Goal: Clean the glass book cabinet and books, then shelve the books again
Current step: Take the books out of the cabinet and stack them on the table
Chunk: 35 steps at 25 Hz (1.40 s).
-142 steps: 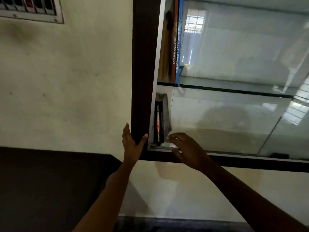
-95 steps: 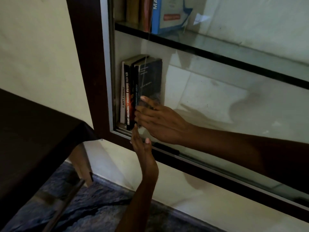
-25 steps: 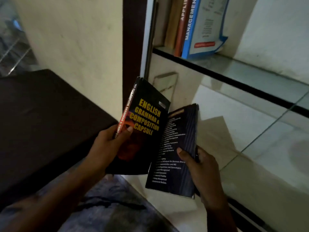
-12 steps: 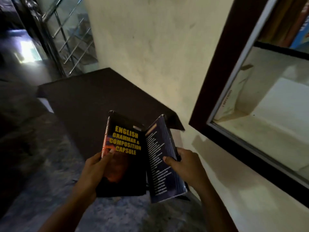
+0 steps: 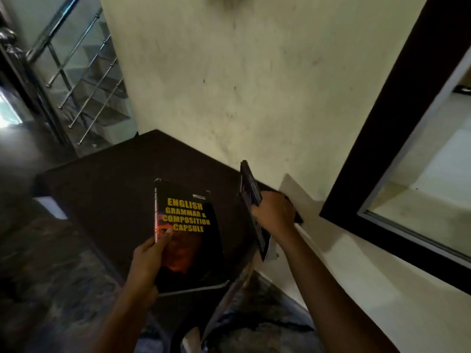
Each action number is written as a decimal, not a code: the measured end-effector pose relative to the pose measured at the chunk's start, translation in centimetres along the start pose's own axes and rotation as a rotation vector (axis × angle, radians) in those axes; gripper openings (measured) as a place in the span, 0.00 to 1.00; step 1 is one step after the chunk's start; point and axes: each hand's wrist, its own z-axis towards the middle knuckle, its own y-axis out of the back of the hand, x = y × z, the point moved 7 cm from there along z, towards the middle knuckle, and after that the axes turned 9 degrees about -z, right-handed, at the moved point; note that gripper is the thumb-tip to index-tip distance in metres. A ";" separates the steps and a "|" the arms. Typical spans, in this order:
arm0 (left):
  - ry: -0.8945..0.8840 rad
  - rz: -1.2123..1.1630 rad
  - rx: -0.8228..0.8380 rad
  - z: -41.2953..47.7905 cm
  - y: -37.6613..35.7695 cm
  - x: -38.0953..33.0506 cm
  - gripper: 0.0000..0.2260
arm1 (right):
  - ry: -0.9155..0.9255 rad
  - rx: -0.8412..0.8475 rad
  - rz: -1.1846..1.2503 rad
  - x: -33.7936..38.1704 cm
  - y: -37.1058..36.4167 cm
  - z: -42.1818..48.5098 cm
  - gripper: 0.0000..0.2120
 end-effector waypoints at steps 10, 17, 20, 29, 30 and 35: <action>0.121 0.110 -0.006 13.5 -1.5 -1.2 0.12 | 0.069 0.162 -0.064 5.0 -16.2 11.0 0.22; 0.170 0.163 -0.001 15.4 -1.4 -0.9 0.09 | -0.305 0.340 0.127 -5.5 -14.5 13.5 0.45; 0.205 0.159 -0.003 16.0 -1.3 -1.0 0.07 | -0.356 0.369 0.072 -5.6 -15.8 12.5 0.45; 0.229 0.131 0.056 17.3 -1.0 -2.5 0.09 | -0.535 0.231 0.684 -3.9 -17.9 12.9 0.21; 0.221 0.128 0.065 17.4 -1.1 -2.7 0.08 | -0.563 0.207 0.738 -3.4 -17.8 13.3 0.20; 0.143 0.127 0.109 18.3 -3.1 -3.6 0.06 | -0.551 0.516 0.608 -0.4 -16.0 13.6 0.17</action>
